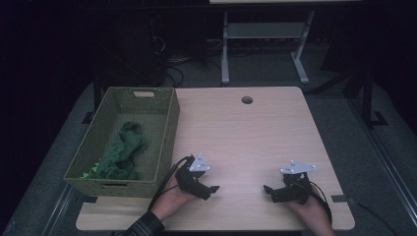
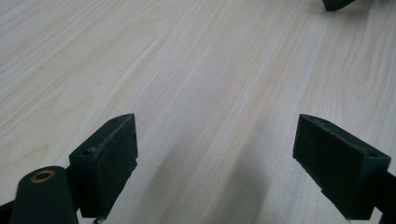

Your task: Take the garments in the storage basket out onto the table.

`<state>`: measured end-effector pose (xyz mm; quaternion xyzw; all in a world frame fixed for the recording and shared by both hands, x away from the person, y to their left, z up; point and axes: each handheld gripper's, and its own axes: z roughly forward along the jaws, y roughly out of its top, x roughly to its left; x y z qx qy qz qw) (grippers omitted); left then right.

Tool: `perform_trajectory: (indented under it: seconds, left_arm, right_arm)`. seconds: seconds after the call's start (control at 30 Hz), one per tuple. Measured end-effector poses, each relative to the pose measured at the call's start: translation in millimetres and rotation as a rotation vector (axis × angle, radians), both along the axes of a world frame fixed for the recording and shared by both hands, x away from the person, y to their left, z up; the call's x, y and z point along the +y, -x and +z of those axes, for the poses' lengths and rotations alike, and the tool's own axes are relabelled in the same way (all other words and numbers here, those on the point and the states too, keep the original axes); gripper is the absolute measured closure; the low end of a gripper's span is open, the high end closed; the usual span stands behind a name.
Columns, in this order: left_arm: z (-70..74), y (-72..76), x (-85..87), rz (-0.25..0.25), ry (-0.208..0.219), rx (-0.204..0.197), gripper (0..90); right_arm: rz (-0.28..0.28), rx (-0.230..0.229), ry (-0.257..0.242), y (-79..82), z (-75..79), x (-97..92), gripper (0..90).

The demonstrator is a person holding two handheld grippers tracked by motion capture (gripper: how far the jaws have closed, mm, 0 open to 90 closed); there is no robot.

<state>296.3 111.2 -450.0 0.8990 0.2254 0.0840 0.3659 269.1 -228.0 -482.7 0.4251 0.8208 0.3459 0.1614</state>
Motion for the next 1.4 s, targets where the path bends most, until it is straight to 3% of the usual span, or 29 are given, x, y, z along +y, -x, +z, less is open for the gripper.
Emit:
perform_trajectory:
  seconds: [0.6, 1.03, 1.4]
  left_arm:
    - [18.4, -3.3, -0.3, -0.014, -0.006, -0.019, 13.4]
    - [34.9, -8.5, 2.8, -0.01, 0.071, 0.018, 13.4]
    - [54.5, -12.2, 3.2, -0.018, 0.085, 0.03, 13.6]
  right_arm:
    - [-0.001, 0.004, -0.004, 0.5, 0.0, 0.3, 2.3]
    - [-0.001, 0.003, -0.005, 0.5, -0.1, 0.4, 2.3]
    - [-0.001, 0.003, -0.005, 0.5, -0.1, 0.4, 2.2]
